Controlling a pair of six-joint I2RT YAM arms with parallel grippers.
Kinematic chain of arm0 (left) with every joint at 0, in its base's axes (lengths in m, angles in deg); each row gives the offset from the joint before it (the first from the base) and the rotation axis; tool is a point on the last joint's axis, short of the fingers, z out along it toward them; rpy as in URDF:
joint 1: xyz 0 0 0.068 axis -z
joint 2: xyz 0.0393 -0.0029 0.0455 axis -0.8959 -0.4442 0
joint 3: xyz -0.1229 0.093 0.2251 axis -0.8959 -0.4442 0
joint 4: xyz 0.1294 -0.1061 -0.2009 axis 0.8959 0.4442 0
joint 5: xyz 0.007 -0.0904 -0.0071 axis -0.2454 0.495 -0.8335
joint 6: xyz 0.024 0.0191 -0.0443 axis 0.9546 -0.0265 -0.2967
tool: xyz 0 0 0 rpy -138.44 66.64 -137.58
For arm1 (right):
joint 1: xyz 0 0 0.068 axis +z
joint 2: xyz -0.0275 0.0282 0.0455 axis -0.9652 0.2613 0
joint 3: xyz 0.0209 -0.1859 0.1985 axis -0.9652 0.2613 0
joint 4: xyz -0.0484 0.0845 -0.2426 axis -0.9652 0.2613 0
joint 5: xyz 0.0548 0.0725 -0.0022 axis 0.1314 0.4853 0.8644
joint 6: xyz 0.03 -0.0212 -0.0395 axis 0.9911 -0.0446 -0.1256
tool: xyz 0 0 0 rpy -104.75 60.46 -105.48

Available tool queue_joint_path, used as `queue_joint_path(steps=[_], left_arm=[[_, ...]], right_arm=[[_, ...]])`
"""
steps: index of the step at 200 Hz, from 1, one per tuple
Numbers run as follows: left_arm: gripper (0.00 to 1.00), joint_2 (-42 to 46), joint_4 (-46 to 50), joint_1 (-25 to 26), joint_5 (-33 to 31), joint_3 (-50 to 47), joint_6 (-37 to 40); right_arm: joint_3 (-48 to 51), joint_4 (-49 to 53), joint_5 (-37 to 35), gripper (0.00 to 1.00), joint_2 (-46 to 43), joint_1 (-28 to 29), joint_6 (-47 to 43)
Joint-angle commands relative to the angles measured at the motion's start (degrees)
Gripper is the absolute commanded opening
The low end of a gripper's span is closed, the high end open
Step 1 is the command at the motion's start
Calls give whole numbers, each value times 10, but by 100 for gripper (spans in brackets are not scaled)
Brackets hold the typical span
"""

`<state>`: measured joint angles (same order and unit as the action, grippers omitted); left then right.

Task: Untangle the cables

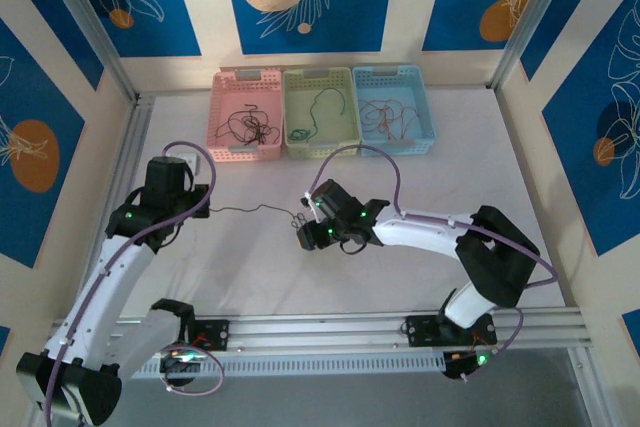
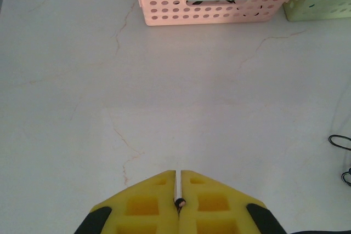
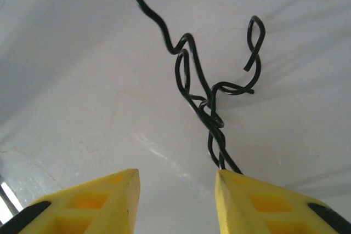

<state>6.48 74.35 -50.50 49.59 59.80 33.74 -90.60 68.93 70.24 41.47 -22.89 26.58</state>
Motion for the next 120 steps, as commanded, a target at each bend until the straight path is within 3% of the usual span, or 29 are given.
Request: queue_joint_path(steps=[1, 84, 120], left_arm=[[0, 0, -3, -7, 9, -4, 6], [0, 0, -2, -8, 7, -4, 6], [0, 0, -2, -7, 5, -4, 7]], right_arm=[[-15, 21, -17, 41, 24, -6, -11], [-48, 38, -27, 42, 90, -10, -29], [-60, 48, -19, 29, 112, -9, -39]])
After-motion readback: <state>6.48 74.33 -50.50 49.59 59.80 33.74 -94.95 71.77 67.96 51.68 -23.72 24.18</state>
